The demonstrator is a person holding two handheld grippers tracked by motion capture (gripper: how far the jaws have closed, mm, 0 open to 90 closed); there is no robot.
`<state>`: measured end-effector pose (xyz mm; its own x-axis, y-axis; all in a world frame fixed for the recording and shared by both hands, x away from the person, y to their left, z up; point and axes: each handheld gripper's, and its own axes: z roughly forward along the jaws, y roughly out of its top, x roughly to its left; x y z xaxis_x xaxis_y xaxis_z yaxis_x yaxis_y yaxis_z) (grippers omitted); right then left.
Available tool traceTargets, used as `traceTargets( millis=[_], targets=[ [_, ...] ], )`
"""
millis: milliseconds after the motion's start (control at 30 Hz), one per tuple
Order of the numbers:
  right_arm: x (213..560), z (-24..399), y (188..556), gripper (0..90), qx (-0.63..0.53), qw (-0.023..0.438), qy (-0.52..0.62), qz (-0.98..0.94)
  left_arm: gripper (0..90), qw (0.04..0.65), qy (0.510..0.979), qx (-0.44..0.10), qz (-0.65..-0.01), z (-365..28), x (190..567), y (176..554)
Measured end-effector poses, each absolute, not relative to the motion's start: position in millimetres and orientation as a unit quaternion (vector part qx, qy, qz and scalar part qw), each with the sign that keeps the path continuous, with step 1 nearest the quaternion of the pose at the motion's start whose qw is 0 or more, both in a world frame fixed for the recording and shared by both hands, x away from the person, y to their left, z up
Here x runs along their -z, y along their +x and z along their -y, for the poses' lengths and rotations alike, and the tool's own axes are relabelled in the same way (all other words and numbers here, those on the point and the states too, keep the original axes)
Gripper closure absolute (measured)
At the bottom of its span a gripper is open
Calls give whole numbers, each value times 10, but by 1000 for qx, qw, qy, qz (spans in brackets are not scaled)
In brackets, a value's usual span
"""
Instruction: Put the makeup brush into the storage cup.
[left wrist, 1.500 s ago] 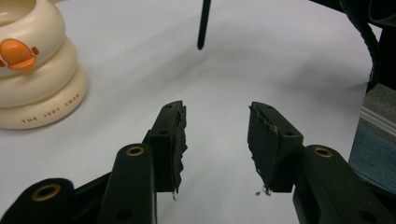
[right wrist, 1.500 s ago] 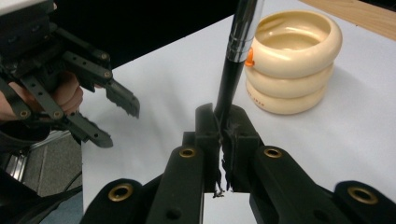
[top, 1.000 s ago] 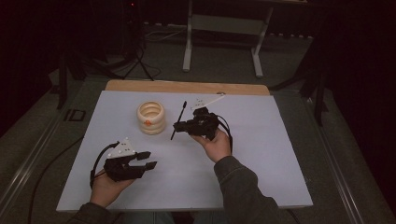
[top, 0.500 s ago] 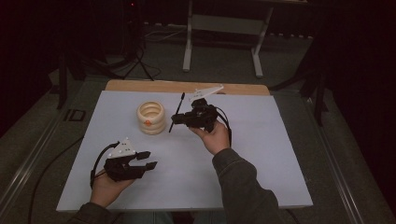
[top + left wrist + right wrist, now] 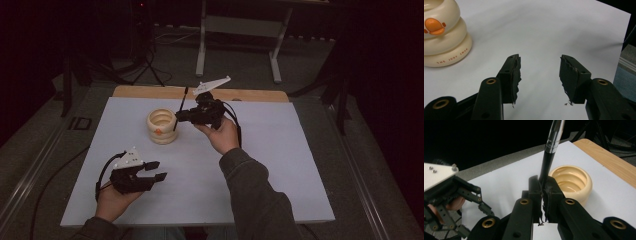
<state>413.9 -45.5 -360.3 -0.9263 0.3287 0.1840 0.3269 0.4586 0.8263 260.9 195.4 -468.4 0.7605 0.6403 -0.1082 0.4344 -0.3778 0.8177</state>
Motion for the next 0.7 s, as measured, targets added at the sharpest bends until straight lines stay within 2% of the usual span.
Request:
traceTargets(
  millis=[700],
  targets=[
    [3368,51,4415,854,-485,10,192,-853,499,453,822,-118,-324,-1966,4675,2615]
  ],
)
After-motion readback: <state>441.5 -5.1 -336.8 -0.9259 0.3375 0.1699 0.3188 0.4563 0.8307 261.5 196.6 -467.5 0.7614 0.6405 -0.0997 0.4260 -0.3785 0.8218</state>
